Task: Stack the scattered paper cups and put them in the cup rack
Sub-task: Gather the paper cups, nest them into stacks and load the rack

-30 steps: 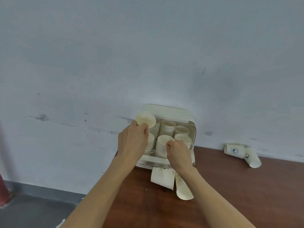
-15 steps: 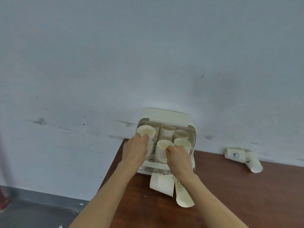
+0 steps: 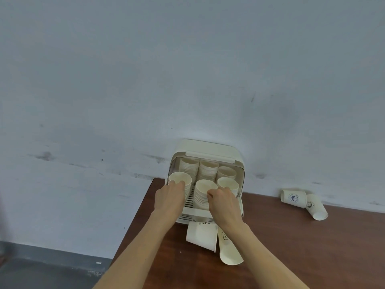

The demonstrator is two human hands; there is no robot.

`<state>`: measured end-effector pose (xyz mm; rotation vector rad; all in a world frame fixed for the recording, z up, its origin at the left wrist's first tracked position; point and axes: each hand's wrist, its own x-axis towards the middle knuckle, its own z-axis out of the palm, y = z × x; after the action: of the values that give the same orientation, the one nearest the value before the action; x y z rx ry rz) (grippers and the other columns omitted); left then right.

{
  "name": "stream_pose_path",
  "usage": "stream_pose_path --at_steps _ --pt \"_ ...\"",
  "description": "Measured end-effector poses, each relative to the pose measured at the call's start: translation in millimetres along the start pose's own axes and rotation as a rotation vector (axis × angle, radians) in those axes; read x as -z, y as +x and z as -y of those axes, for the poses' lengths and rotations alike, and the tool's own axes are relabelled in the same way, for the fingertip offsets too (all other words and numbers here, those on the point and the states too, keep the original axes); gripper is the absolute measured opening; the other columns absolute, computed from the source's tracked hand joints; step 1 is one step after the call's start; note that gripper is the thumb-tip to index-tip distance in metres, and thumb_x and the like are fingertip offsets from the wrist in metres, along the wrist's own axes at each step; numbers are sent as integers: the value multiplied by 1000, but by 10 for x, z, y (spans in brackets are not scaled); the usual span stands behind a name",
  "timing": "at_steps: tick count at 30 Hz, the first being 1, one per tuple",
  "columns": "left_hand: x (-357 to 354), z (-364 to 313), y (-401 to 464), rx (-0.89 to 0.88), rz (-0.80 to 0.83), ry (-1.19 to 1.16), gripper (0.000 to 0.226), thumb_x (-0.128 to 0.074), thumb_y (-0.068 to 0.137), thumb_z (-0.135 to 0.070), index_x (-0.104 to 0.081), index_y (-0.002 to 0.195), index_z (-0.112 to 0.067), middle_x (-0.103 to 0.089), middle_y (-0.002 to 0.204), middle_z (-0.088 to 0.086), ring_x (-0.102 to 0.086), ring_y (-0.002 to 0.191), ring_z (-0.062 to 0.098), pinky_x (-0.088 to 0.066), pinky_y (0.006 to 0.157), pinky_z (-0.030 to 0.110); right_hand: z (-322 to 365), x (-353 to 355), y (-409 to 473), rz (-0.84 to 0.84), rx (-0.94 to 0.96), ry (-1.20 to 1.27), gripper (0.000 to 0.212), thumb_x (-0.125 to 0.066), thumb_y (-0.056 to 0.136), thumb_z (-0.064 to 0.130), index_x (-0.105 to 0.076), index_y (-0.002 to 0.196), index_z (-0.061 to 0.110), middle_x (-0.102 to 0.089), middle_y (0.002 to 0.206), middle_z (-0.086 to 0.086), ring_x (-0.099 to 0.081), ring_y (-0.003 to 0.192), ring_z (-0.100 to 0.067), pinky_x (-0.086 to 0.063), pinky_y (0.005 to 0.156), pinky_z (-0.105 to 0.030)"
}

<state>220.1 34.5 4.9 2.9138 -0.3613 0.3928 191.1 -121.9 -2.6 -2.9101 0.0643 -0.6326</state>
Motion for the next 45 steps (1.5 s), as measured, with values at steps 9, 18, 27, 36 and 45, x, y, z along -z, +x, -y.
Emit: stream_pose_path --at_steps 9,18,27,36,45 --pt "89 -129 -250 13 -173 -205 39 -34 101 -22 -36 140 -24 -56 107 1 -61 86 23 -38 61 30 -56 264 -304 -6 -23 117 38 -40 93 10 -52 128 21 -60 95 -1 -50 97 -21 -46 77 -32" --pt "75 -384 -807 5 -179 -377 30 -31 101 -28 -49 125 -28 -51 93 -9 -55 79 18 -41 64 29 -336 517 -869 -91 -98 207 37 -42 96 19 -53 131 23 -54 89 8 -46 89 -12 -39 74 -24" --pt "23 -545 -1195 0 -149 -445 33 -34 102 -31 -49 131 -34 -57 115 -11 -60 98 16 -44 78 30 -505 625 -1582 -176 -196 284 33 -53 94 20 -60 127 22 -57 91 12 -51 94 -11 -41 76 -23" --pt "-127 -682 -1267 -72 -83 -377 36 -35 101 -29 -50 133 -35 -55 121 -11 -60 101 19 -47 78 33 -556 631 -1980 -167 -235 298 33 -54 94 24 -59 127 25 -55 89 17 -50 92 -5 -38 77 -19" --pt "-273 -831 -985 -298 120 36 54 -42 93 -10 -34 143 -29 -49 127 4 -56 110 25 -45 78 35 -547 616 -2097 -172 -249 321 31 -55 94 23 -60 124 24 -59 90 16 -52 93 -6 -41 79 -19"
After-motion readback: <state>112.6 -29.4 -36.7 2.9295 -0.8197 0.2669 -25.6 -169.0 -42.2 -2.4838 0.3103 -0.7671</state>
